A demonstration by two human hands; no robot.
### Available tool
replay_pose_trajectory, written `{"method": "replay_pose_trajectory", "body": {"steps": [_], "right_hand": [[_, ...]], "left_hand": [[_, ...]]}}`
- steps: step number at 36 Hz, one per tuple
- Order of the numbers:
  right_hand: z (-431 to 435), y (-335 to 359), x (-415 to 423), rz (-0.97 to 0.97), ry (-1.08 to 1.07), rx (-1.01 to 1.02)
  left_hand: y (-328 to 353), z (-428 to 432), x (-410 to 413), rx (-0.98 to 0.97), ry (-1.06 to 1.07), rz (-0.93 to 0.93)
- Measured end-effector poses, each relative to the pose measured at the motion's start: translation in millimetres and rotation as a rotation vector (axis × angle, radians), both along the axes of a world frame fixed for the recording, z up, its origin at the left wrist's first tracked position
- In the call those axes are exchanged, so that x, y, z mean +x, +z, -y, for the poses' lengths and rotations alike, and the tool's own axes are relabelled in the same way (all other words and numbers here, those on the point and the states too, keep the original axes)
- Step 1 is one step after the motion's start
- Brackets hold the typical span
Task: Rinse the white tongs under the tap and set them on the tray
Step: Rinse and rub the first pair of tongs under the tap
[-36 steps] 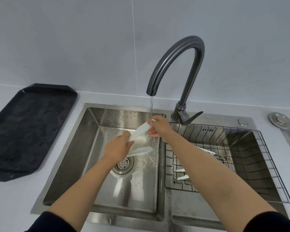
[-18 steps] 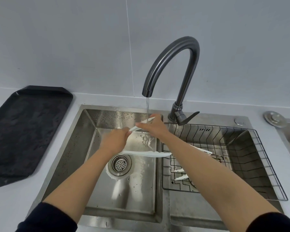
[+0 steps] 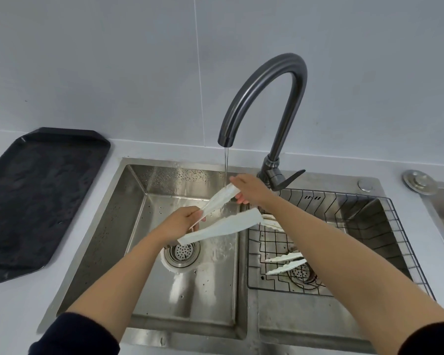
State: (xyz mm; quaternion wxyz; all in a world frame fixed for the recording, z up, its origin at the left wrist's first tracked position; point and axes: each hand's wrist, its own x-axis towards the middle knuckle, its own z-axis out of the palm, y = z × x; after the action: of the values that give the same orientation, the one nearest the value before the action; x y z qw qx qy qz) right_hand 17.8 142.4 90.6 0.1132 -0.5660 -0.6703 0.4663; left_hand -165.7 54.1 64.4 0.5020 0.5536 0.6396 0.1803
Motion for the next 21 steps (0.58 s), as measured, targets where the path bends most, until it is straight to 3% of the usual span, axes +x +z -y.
{"method": "replay_pose_trajectory", "body": {"steps": [6,10,16,21], "right_hand": [[-4,5,8,-0.001,0.054,0.062],[-4,4,10,0.048,0.127,0.087],[-1,9,-2,0.126,0.179,0.146],[2,13,-18,0.330,0.171,0.265]], "left_hand": [[0,-2,1,-0.127,0.010,0.190],[-3,2,-2,-0.189,0.034,0.197],[-3,3,-2,-0.139,0.084,0.224],[7,4,1,-0.076,0.116,0.260]]}}
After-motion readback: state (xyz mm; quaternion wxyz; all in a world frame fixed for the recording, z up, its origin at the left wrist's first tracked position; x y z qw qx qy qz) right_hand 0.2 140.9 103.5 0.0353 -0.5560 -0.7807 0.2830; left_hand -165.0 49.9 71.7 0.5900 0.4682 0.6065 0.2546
